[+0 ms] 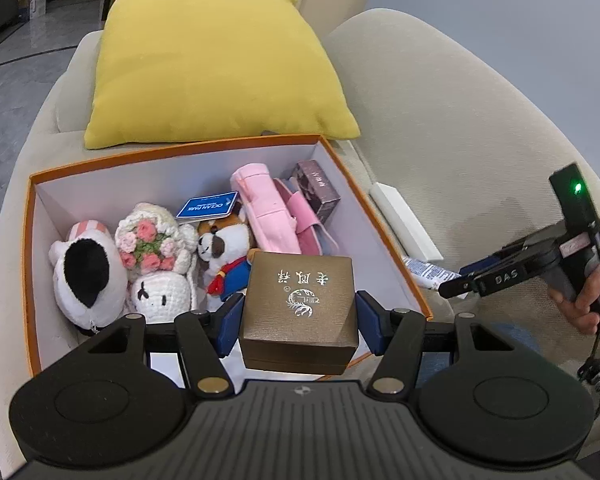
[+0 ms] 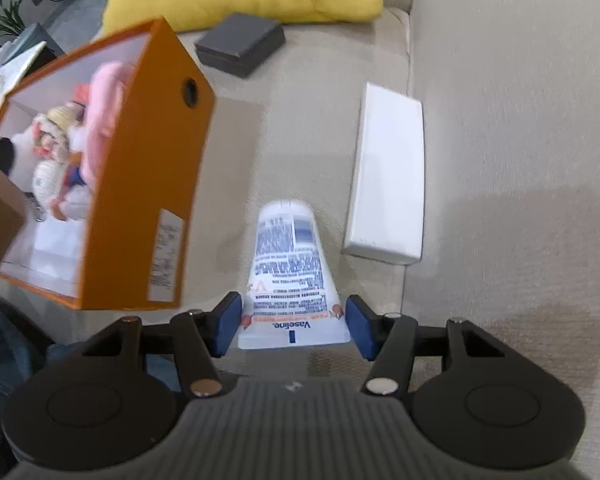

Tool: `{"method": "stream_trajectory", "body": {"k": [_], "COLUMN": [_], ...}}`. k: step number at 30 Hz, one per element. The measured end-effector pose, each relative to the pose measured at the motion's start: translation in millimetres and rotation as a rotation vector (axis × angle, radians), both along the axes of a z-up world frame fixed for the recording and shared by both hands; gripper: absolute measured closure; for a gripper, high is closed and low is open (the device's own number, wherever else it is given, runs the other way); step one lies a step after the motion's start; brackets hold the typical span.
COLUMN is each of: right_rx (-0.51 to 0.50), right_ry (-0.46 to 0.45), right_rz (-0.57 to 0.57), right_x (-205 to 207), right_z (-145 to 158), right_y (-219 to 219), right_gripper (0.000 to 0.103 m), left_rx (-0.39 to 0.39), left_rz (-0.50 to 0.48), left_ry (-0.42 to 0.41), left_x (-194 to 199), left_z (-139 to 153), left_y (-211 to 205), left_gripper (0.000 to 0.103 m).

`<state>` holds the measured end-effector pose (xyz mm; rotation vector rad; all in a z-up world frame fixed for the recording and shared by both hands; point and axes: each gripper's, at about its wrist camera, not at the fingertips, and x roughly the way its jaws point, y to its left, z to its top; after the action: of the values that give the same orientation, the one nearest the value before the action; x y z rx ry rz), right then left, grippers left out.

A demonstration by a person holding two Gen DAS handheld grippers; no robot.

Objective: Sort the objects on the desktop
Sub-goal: 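Carry the brown box over the orange box while the right tool grasps the Vaseline tube, then lift the white Vaseline tube with the right tool toward the orange box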

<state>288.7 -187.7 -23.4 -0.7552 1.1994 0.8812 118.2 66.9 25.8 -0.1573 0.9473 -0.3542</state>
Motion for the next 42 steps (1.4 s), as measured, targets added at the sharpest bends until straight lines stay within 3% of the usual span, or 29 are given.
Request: {"method": "stream_trajectory", "body": {"k": [3, 6, 11, 16, 25, 31, 32, 33, 34, 35, 41, 42], "right_rx": [-0.022, -0.081, -0.168, -0.149, -0.112, -0.086, -0.085, -0.088, -0.101, -0.110, -0.206, -0.205], "right_ry": [0.016, 0.039, 0.082, 0.125, 0.256, 0.188, 0.167, 0.147, 0.123, 0.090, 0.072, 0.061], "right_rz": [0.008, 0.047, 0.061, -0.011, -0.241, -0.180, -0.149, -0.124, -0.104, -0.079, -0.031, -0.026], "right_x": [-15, -18, -30, -23, -3, -18, -23, -26, -30, -33, -42, -41], "right_z": [15, -1, -8, -4, -13, 8, 13, 18, 21, 23, 5, 6], "right_y": [-2, 15, 1, -8, -32, -24, -20, -17, -12, -7, 0, -1], "right_gripper": [0.044, 0.044, 0.043, 0.043, 0.043, 0.044, 0.055, 0.083, 0.085, 0.079, 0.077, 0.066], "left_rx": [0.001, -0.001, -0.002, -0.005, -0.014, -0.010, -0.012, -0.015, -0.018, -0.020, -0.029, -0.028], "left_rz": [0.000, 0.002, -0.005, -0.006, -0.006, 0.005, 0.005, 0.003, 0.000, -0.003, -0.016, -0.014], "left_ry": [-0.007, -0.011, -0.014, -0.006, -0.004, -0.001, -0.001, -0.001, -0.001, -0.002, -0.008, -0.007], "left_x": [-1, -1, 0, 0, -1, -1, 0, 0, 0, 0, -2, -2], "left_z": [3, 6, 7, 3, 1, 1, 1, 1, 1, 1, 2, 2], "left_y": [0, 2, 1, 0, -1, 2, 2, 2, 1, 0, -3, -4], "left_gripper": [0.034, 0.034, 0.034, 0.034, 0.034, 0.034, 0.034, 0.034, 0.034, 0.034, 0.034, 0.034]}}
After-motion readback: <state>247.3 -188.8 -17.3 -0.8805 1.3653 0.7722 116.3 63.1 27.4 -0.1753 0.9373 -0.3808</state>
